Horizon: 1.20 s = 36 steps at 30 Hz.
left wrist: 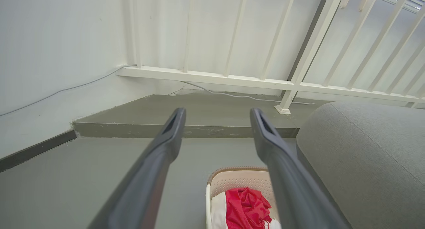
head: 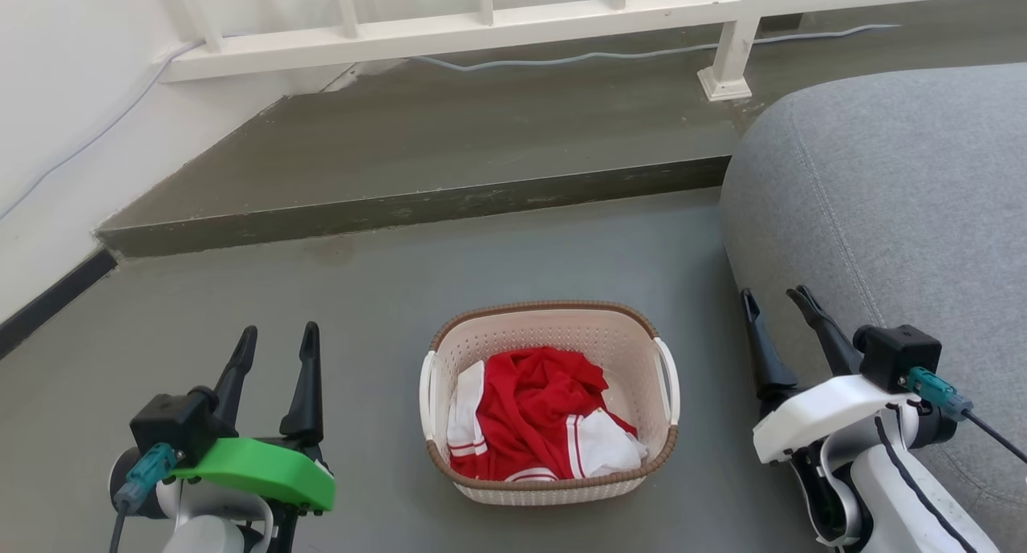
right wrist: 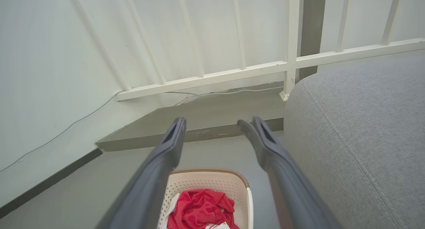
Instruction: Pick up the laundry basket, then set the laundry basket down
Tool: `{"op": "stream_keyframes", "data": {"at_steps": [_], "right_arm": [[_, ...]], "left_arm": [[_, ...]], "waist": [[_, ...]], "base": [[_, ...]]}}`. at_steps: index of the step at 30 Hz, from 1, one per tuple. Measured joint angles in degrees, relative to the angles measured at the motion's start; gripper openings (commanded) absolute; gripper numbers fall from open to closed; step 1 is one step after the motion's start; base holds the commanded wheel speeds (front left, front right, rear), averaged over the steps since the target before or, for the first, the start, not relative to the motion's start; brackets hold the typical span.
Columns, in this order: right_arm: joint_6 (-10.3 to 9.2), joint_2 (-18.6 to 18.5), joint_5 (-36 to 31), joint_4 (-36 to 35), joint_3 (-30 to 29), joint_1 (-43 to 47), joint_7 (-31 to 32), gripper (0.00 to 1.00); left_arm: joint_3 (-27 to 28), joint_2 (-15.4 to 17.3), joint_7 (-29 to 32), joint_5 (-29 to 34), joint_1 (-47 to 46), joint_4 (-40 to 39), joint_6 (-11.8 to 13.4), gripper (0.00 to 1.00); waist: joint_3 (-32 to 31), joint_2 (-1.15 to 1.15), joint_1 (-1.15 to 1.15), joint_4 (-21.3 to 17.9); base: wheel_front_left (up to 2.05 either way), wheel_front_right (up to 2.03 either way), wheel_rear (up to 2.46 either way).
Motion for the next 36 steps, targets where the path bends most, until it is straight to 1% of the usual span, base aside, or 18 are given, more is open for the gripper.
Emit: {"op": "stream_keyframes", "data": {"at_steps": [5,7,29,30,36], "right_arm": [[-0.04,-0.27,-0.46,-1.02,-0.03,0.37,0.00,1.00],[-0.44,-0.27,-0.49,-1.26,-0.03,0.92,0.00,1.00],[-0.51,-0.42,-0.53,-3.57,-0.21,2.20,0.00,1.00],[-0.51,-0.44,-0.53,-3.65,-0.23,2.20,0.00,0.00],[-0.40,0.63,-0.27,-1.23,0.14,4.47,0.10,0.00]], "left_arm": [[0.51,-0.44,0.00,0.73,0.30,-0.82,-0.07,1.00],[0.86,-0.56,0.00,1.14,0.48,-0.97,-0.08,1.00],[1.92,-1.43,0.00,2.70,2.52,-1.67,-0.92,1.00],[1.97,-1.58,0.00,2.70,2.53,-1.69,-1.27,0.00],[1.29,-2.78,0.26,2.45,3.72,1.00,-1.33,0.00]], "waist": [[0.03,0.00,0.00,-0.23],[0.03,0.00,0.00,-0.33],[0.03,0.00,0.00,-0.63],[0.03,0.00,0.00,-0.64],[0.03,0.00,0.00,-0.64]], "base": [[0.00,0.00,0.00],[0.00,0.00,0.00],[0.00,0.00,0.00],[0.00,0.00,0.00],[0.00,0.00,0.00]]}}
